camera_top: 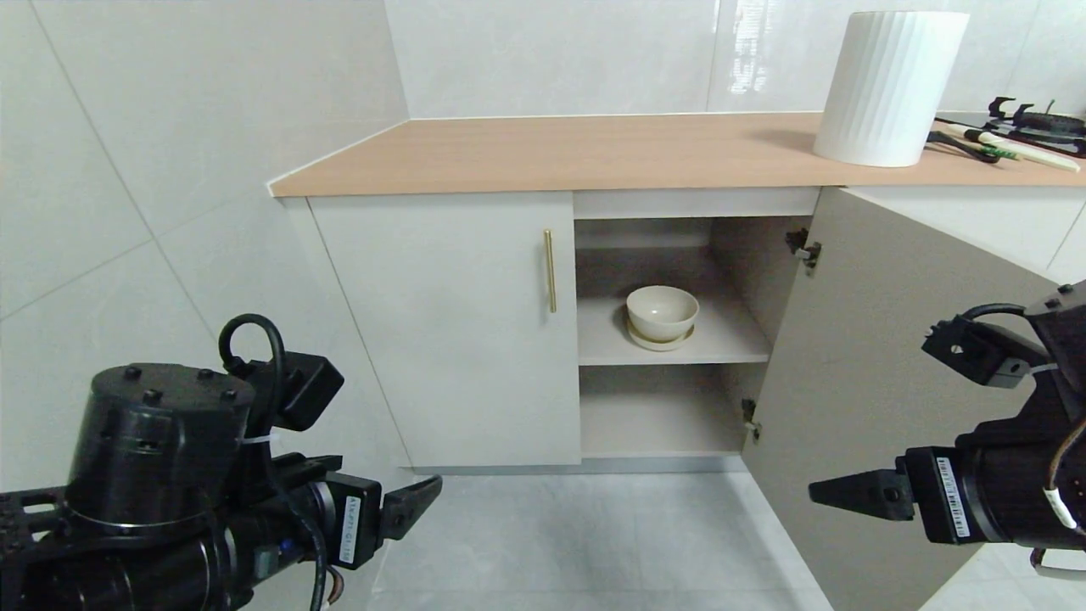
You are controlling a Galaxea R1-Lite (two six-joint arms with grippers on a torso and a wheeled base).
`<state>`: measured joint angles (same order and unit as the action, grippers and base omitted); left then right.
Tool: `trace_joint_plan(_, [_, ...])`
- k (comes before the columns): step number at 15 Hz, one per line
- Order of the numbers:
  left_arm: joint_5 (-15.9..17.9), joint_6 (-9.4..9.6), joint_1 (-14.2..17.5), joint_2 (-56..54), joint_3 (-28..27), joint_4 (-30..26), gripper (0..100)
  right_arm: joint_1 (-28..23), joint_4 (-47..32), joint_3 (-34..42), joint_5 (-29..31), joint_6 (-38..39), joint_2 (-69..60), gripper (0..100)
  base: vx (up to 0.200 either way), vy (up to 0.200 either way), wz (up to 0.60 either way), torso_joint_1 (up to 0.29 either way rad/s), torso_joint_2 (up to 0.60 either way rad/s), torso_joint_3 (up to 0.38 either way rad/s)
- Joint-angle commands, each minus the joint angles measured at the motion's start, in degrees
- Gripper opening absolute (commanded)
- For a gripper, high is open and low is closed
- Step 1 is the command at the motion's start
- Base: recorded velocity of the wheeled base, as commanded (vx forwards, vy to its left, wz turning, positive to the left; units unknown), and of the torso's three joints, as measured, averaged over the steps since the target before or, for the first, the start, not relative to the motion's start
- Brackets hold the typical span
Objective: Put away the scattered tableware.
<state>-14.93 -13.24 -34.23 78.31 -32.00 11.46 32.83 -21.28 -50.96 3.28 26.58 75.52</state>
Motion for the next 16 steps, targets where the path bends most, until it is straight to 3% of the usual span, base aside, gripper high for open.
trace_joint_plan(1, [-0.01, -0.03, -0.05, 0.26, 0.01, 0.05, 100, 0.04, -1.83, -0.81, 0.06, -0.03, -0.2, 100, 0.0, -0.2, 0.0, 0.012, 0.0, 0.002])
trace_joint_plan(7, [0.08, -0.12, -0.05, 0.26, 0.1, 0.14, 100, 0.04, -9.39, -4.5, 0.06, -0.21, -3.01, 100, 0.0, -0.2, 0.0, 0.004, 0.0, 0.002])
trace_joint_plan(9, [0.08, -0.12, -0.05, 0.17, 0.1, 0.14, 100, -1.72, -14.57, -6.52, 0.5, -1.0, -2.66, 100, 0.0, 0.0, 0.0, 0.0, 0.0, 0.0])
trace_joint_plan(11, [0.08, -0.12, -0.05, 0.09, 0.1, 0.14, 100, -9.63, -20.02, -9.42, 2.52, -5.75, -2.48, 100, 0.0, 0.0, 0.0, 0.0, 0.0, 0.0])
trace_joint_plan(14, [0.08, -0.12, -0.05, 0.17, 0.1, 0.14, 100, -25.09, -20.2, -11.89, 2.61, -13.39, -2.48, 100, 0.0, 0.0, 0.0, 0.0, 0.0, 0.0])
trace_joint_plan(16, [0.08, -0.12, -0.05, 0.09, 0.1, 0.14, 100, -32.74, -19.85, -13.29, 2.17, -16.82, -1.08, 100, 0.0, 0.0, 0.0, 0.0, 0.0, 0.0])
